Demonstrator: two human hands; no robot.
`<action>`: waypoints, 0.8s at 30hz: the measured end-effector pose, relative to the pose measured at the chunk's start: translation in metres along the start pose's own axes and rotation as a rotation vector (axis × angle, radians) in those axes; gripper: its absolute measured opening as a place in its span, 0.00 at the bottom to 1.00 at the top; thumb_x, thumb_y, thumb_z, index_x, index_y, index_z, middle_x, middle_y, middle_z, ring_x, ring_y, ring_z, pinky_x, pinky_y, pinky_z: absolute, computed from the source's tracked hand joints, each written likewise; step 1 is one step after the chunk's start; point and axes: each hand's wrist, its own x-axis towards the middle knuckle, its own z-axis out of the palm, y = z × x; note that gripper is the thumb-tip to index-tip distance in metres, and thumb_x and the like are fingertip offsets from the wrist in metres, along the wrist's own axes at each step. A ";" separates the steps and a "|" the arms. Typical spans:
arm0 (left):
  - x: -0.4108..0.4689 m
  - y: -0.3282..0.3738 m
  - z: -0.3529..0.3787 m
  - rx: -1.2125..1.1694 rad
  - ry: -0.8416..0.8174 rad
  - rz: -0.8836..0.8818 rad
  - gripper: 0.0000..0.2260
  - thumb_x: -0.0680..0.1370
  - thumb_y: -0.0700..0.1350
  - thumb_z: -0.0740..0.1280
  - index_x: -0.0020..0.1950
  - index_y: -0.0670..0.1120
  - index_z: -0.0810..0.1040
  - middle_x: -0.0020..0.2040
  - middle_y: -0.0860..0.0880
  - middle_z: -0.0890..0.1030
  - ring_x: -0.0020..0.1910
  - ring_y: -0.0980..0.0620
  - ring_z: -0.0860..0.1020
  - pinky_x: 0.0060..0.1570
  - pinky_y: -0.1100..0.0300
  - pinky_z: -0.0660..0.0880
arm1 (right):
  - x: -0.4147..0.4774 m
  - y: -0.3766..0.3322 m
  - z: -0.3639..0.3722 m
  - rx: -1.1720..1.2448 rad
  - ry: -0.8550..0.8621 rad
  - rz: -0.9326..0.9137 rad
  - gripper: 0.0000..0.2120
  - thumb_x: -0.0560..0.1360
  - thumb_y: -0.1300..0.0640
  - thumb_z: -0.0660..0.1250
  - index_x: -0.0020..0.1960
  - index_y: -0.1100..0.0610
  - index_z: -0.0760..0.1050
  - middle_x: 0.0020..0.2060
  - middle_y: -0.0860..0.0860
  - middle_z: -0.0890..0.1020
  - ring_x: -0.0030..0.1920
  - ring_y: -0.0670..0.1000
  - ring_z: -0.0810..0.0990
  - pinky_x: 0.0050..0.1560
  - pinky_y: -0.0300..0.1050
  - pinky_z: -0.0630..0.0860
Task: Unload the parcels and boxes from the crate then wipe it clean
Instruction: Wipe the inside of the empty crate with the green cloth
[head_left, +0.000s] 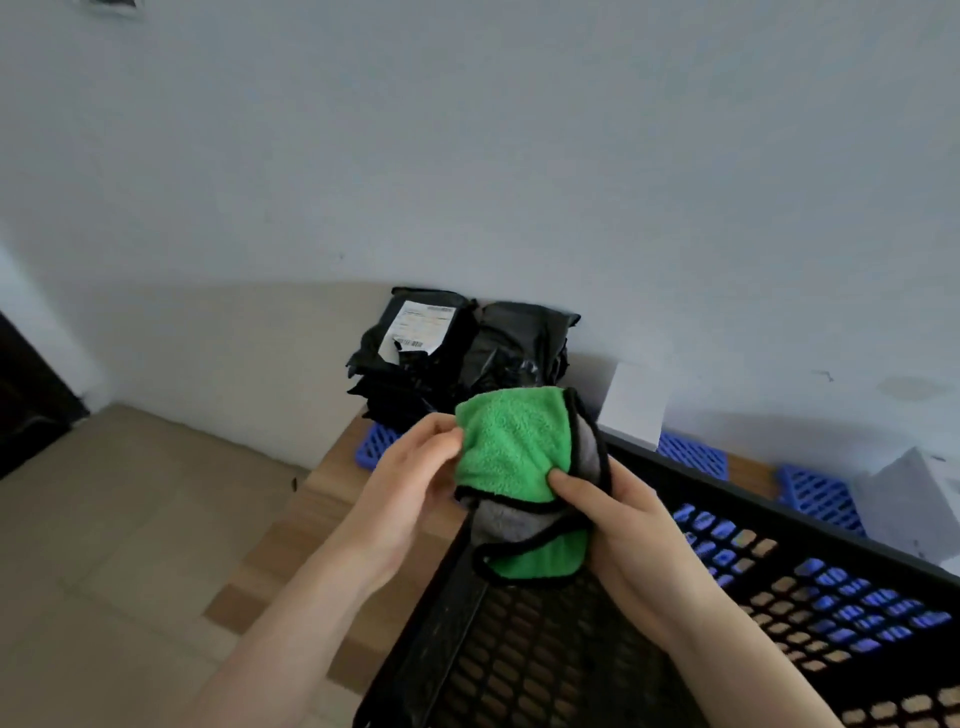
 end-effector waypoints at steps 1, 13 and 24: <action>0.002 0.001 -0.009 -0.014 0.022 0.028 0.06 0.75 0.50 0.63 0.40 0.50 0.76 0.39 0.52 0.77 0.39 0.57 0.76 0.36 0.64 0.74 | 0.004 0.002 0.006 -0.038 -0.010 -0.007 0.15 0.72 0.60 0.69 0.59 0.55 0.79 0.58 0.57 0.82 0.59 0.56 0.80 0.53 0.46 0.79; 0.052 0.013 -0.148 0.007 -0.107 -0.254 0.20 0.74 0.64 0.64 0.60 0.56 0.81 0.59 0.49 0.83 0.59 0.50 0.81 0.57 0.52 0.75 | 0.087 0.047 0.118 -0.351 0.100 -0.044 0.11 0.73 0.51 0.72 0.55 0.48 0.80 0.53 0.50 0.84 0.55 0.51 0.83 0.57 0.51 0.78; 0.085 -0.011 -0.264 -0.014 -0.146 -0.316 0.22 0.62 0.55 0.78 0.54 0.55 0.79 0.56 0.47 0.83 0.54 0.46 0.82 0.49 0.49 0.76 | 0.158 0.127 0.170 -0.506 0.443 0.032 0.08 0.76 0.62 0.67 0.53 0.52 0.78 0.49 0.50 0.84 0.52 0.51 0.82 0.58 0.56 0.77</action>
